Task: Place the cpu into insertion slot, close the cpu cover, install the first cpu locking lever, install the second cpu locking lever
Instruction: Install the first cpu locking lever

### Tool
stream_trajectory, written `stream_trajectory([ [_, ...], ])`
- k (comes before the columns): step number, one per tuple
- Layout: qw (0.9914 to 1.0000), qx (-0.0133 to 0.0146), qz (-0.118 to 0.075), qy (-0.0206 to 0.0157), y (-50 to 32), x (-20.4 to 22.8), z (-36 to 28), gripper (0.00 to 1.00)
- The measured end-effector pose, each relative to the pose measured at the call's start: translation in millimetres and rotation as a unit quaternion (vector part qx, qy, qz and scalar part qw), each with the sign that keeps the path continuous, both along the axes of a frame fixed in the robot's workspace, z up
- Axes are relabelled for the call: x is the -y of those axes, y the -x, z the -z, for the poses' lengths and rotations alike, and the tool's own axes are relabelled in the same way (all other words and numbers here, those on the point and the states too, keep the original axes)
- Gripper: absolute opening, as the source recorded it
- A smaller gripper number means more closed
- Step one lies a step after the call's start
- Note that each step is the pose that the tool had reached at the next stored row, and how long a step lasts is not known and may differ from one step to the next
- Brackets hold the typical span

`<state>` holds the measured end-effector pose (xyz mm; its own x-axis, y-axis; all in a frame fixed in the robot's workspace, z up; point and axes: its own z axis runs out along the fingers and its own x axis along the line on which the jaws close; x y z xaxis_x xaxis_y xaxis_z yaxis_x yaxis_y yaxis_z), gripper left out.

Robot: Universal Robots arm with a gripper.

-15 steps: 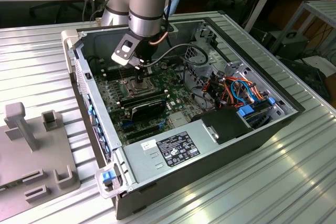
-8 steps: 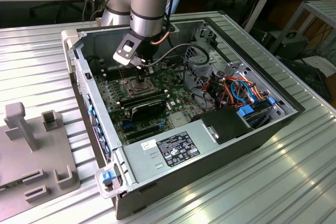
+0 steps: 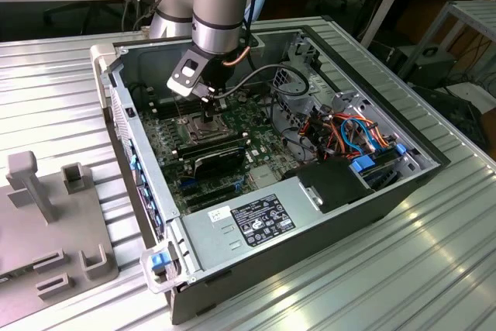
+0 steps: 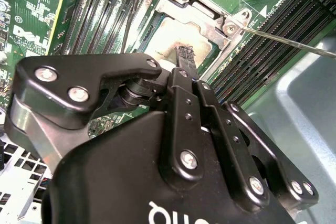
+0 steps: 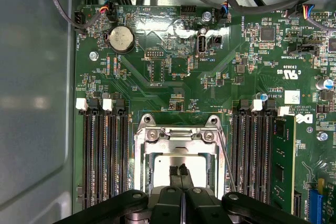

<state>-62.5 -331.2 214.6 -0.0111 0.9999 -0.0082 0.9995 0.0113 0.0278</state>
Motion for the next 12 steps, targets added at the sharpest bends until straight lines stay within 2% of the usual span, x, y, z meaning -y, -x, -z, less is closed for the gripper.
stream_trajectory([
  [5, 1.00000, 0.0000, 0.000, 0.0000, 0.0, 0.0, -12.7, 0.11],
  [8, 0.99999, 0.0000, -0.004, 0.0000, 0.0, 0.0, -16.5, 0.11],
  [9, 0.99989, 0.0001, -0.015, -0.0001, 0.0, 0.0, -16.5, 0.11],
  [10, 0.99949, -0.0001, -0.032, 0.0001, 0.1, 0.0, -16.6, 0.11],
  [12, 0.99868, -0.0001, -0.051, 0.0001, 0.0, 0.0, -16.6, 0.11],
])
